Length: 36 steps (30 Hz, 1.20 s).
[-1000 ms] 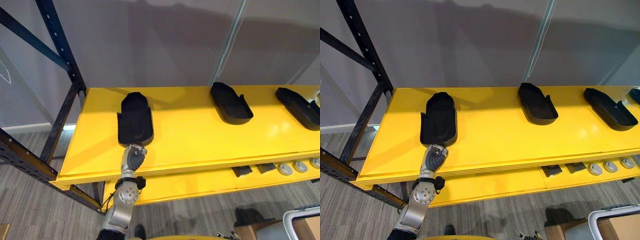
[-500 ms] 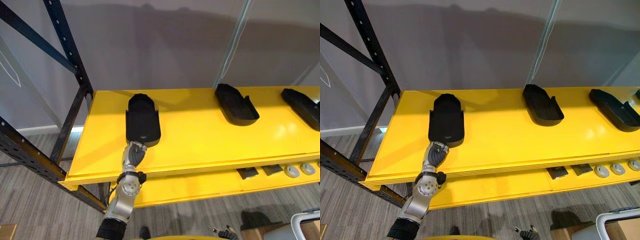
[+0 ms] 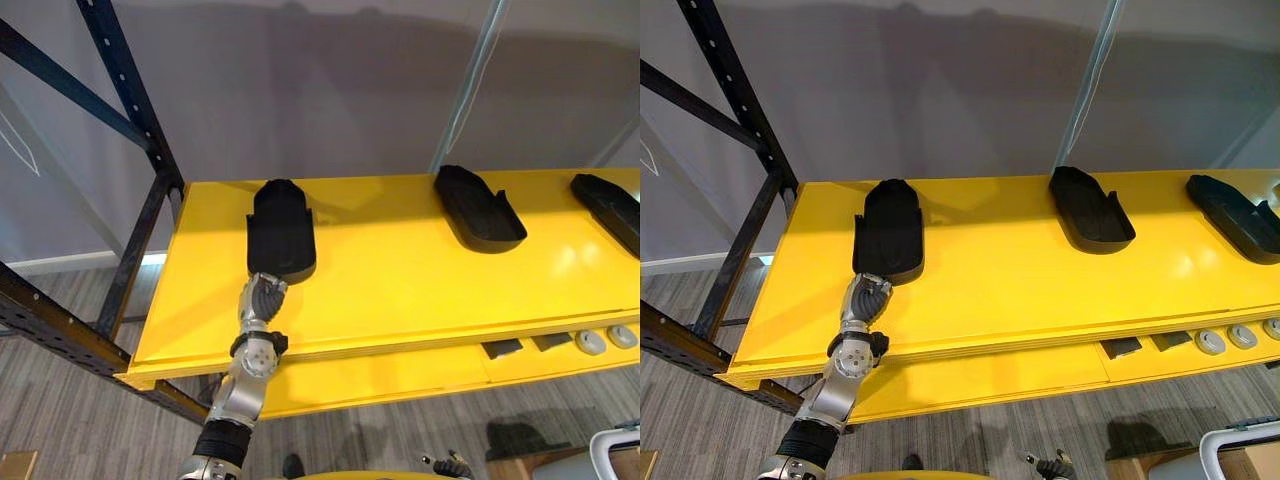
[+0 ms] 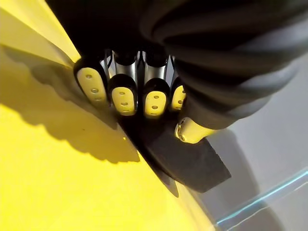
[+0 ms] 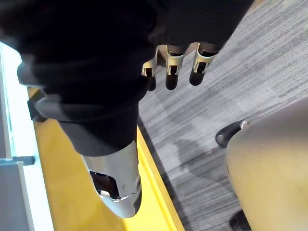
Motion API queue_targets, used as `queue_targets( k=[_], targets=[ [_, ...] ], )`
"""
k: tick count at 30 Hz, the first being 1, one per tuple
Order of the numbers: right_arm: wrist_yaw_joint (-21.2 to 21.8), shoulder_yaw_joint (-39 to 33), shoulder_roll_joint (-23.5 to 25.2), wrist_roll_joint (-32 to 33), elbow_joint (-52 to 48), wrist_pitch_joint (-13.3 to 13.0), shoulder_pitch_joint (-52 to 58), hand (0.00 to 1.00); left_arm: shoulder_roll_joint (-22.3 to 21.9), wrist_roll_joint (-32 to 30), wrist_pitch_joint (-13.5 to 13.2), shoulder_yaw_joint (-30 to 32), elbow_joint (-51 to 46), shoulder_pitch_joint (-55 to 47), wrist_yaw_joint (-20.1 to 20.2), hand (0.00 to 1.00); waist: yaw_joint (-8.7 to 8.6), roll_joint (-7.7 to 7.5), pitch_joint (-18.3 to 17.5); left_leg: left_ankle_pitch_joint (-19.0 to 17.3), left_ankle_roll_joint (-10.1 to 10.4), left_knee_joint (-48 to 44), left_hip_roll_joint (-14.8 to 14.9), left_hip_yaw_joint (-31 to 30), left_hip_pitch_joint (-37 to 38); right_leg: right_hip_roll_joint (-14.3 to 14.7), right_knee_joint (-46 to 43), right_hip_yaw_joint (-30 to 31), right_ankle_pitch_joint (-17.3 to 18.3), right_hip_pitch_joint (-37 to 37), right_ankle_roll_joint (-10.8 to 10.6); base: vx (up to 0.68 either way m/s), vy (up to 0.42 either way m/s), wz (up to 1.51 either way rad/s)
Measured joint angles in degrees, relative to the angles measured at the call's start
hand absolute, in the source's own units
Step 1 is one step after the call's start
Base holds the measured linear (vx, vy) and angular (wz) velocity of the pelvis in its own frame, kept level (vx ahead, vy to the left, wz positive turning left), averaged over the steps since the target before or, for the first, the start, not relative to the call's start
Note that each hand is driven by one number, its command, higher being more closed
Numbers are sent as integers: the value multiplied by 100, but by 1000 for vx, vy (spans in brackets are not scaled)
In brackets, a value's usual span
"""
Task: Walk over and take plastic housings, then place them on the shelf
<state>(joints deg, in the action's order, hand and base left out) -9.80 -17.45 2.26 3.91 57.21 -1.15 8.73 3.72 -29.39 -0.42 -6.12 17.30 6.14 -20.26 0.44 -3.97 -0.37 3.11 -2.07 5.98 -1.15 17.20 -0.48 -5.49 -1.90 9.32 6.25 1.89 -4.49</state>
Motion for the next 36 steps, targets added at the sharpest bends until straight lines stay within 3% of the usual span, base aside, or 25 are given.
queue_targets(
  k=[4, 9, 14, 16, 19, 21, 25, 27, 36],
  targets=[
    [0, 6, 1, 4, -6, -1, -6, 0, -5, 155, 0, -104, -241, -146, 14, 100, 1, -14, 14, -4, 5, 0, -1, -13, 6, -6, -2, -33, 13, 13, 19, -1, -41, 1],
    [0, 16, -39, 10, -28, -55, 8, 0, -28, 407, -75, -353, -1624, -759, 28, 100, -132, -30, 9, -60, 52, -3, 114, -132, -64, 127, -202, 13, -100, -65, 64, 10, -48, 5],
    [-3, 95, -56, 11, -119, -97, 74, 0, -9, 529, -467, -435, -3310, -1256, -8, 100, -115, 62, 43, -103, 124, -6, 465, -171, -49, 462, -438, 1, -433, -139, 219, -22, -62, 2],
    [-9, 284, -71, 13, -237, -121, 184, 0, -23, 755, -726, -237, -3882, -1475, -164, 100, -96, 55, 29, -103, 140, -10, 528, -183, -62, 523, -437, -11, -455, -136, 250, 12, -75, 5],
    [-10, 325, -85, 19, -240, -135, 192, 0, -50, 1128, -795, 199, -4088, -1686, -380, 100, -91, 87, 24, -117, 172, -57, 578, -199, -82, 554, -411, -55, -454, -110, 250, 19, -93, 9],
    [-23, 539, -112, 81, -241, -138, 190, 0, -251, 1649, -824, 863, -4094, -1927, -694, 100, -57, 110, 35, -268, 287, -504, 690, -244, -258, 584, -324, -146, -448, 0, 247, 7, -109, 13],
    [-38, 741, -128, 122, -226, -122, 188, 0, -463, 2048, -831, 1337, -4021, -2219, -940, 100, 59, 103, 41, -376, 333, -814, 716, -301, -398, 560, -276, -202, -280, 69, 242, -7, -72, 11],
    [-56, 833, -126, 124, -227, -116, 174, 0, -562, 2235, -827, 1671, -3694, -2411, -1005, 100, 83, 57, 40, -427, 376, -1025, 691, -307, -508, 495, -275, -367, -30, 78, 258, -32, -86, 15],
    [-238, 835, -44, 222, -180, 31, 12, 0, -793, 2659, -315, 2519, -1003, -2490, -946, 100, 115, 76, 78, -621, 342, -1710, 765, -427, -751, 472, -475, -762, 298, 92, 166, -7, -40, 19]
  ],
)
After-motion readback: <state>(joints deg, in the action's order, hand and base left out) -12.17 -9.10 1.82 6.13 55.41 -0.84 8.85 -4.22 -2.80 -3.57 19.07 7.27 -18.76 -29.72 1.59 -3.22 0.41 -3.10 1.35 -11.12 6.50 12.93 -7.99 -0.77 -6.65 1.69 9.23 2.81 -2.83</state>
